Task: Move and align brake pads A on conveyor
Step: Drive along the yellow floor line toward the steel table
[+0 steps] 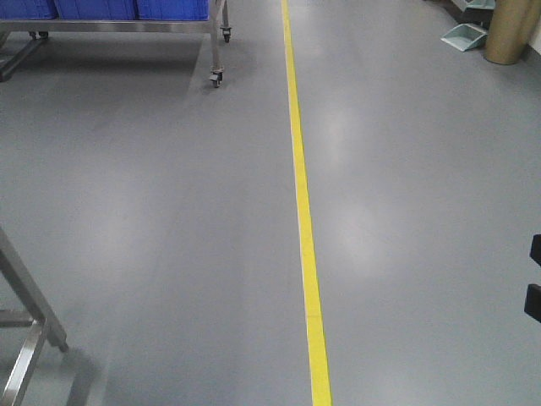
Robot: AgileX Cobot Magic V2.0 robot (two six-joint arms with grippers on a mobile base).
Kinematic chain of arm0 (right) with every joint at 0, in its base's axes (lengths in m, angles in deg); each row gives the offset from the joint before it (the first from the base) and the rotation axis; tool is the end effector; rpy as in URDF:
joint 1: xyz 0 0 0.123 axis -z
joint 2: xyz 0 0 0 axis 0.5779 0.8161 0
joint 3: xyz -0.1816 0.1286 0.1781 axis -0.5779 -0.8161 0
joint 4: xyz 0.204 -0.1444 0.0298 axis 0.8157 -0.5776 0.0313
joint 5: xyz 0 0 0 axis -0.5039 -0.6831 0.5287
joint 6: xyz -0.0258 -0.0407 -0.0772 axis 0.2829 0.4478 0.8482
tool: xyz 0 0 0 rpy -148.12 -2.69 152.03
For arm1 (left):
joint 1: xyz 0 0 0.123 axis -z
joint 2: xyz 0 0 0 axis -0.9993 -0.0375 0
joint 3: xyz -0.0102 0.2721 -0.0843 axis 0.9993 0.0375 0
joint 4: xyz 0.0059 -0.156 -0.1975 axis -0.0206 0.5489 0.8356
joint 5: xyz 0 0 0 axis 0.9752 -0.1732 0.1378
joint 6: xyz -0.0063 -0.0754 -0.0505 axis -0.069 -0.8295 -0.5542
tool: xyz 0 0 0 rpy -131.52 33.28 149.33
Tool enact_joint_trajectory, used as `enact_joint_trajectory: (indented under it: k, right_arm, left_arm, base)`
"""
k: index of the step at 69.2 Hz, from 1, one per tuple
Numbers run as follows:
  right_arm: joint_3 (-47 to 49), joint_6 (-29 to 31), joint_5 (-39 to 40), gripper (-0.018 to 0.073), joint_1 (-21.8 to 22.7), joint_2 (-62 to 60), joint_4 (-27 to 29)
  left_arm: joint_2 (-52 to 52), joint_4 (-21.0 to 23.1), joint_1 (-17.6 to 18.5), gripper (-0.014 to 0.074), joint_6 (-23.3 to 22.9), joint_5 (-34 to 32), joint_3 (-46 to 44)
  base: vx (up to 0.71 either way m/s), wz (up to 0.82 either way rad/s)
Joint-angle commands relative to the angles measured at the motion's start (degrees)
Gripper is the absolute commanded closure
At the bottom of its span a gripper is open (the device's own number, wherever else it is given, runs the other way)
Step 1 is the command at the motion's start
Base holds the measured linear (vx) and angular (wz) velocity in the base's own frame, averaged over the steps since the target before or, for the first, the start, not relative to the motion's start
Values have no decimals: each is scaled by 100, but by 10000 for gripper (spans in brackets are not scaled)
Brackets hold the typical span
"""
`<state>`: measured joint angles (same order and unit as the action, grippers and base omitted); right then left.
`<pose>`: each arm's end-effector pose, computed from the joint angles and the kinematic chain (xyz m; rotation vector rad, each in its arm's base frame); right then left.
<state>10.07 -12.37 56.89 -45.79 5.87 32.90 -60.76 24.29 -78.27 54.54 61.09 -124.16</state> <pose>0.1227 0.0236 0.3295 -0.1111 2.0441 0.1739 0.1147 -0.0289 0.3246 0.0271 2.1164 -0.3294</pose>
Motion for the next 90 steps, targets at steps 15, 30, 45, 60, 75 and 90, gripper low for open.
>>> enact_joint_trajectory:
  k: [15, 30, 45, 60, 75, 90]
  right_arm:
    - [144, 20, 399, 569, -4, -3, -24]
    - [144, 20, 399, 569, -4, 3, -24]
    - [144, 20, 405, 569, -4, 15, -24]
    - [144, 20, 405, 569, -4, 15, -24]
    - [144, 20, 405, 569, -4, 15, -24]
    - [144, 20, 405, 569, -4, 15, -24]
  left_arm:
    - [10, 63, 18, 603, -8, -362, -142]
    - [-2, 63, 18, 603, -8, -362, -142]
    - [10, 63, 18, 603, -8, -362, -142]
    - [10, 63, 18, 603, -8, -362, -142]
    - [10, 63, 18, 603, -8, -362, -142]
    - [10, 63, 18, 603, -8, -362, -142]
  base:
    - [52, 7]
    - [53, 4]
    - [49, 2]
    - [44, 0]
    - [39, 0]
    - [33, 2]
